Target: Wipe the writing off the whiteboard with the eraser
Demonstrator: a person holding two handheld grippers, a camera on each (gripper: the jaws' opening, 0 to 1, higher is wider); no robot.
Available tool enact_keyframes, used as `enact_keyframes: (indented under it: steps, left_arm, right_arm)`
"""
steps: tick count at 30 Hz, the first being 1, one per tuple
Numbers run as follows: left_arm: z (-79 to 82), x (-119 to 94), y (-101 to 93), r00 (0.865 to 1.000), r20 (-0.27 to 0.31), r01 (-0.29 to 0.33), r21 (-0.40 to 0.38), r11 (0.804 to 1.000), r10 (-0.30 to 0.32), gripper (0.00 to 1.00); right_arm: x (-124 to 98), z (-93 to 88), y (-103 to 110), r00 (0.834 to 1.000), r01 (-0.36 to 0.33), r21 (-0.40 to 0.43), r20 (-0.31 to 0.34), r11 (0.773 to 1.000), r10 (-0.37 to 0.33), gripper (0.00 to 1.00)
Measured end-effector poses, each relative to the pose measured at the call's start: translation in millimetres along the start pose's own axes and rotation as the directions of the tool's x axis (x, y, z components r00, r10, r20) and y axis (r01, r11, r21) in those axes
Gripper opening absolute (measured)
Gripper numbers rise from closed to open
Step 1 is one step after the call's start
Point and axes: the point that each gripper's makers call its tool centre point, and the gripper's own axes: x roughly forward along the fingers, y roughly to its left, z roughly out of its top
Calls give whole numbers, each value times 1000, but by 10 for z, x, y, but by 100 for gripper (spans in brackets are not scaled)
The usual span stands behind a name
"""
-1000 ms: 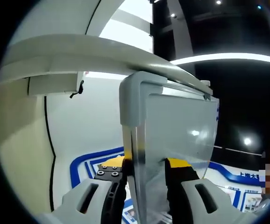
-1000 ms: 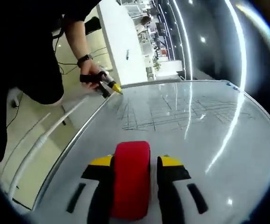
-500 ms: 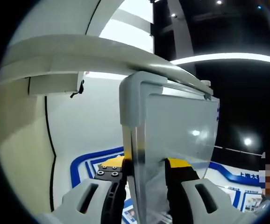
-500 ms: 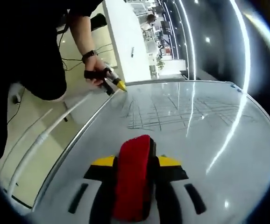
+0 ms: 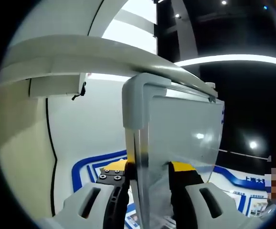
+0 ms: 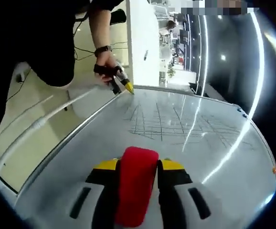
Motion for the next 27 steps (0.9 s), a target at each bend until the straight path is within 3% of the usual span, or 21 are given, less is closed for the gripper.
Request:
enact_keyframes:
  steps: [2, 11, 15, 16, 22, 24, 27]
  left_arm:
    - [-2, -1, -5, 1000, -1, 0, 0, 1000, 0, 35]
    - [28, 1, 21, 1000, 0, -1, -1, 1000, 1, 35]
    - [30, -2, 25, 1000, 0, -1, -1, 1000, 1, 35]
    - [30, -2, 25, 1000, 1, -1, 0, 1000, 1, 35]
    - [33, -4, 22, 1000, 3, 1, 2, 1000, -1, 35]
    - [28, -4, 21, 1000, 4, 1, 2, 1000, -1, 35]
    - [16, -5, 15, 1000, 4, 2, 2, 1000, -2, 35]
  right_arm:
    - [-11, 6, 14, 1000, 1, -23, -3, 1000, -1, 25]
    - [4, 193, 9, 1000, -3, 46, -14, 999, 4, 32]
    - [38, 139, 44, 999, -8, 35, -53, 999, 10, 36]
    - [-5, -5, 36, 998, 3, 23, -68, 1000, -2, 36]
    - [-34, -30, 1, 999, -6, 65, -51, 998, 9, 33]
    - [-43, -46, -75, 999, -15, 74, -39, 997, 18, 32]
    - [-92, -130, -505, 1000, 25, 113, -20, 993, -23, 32]
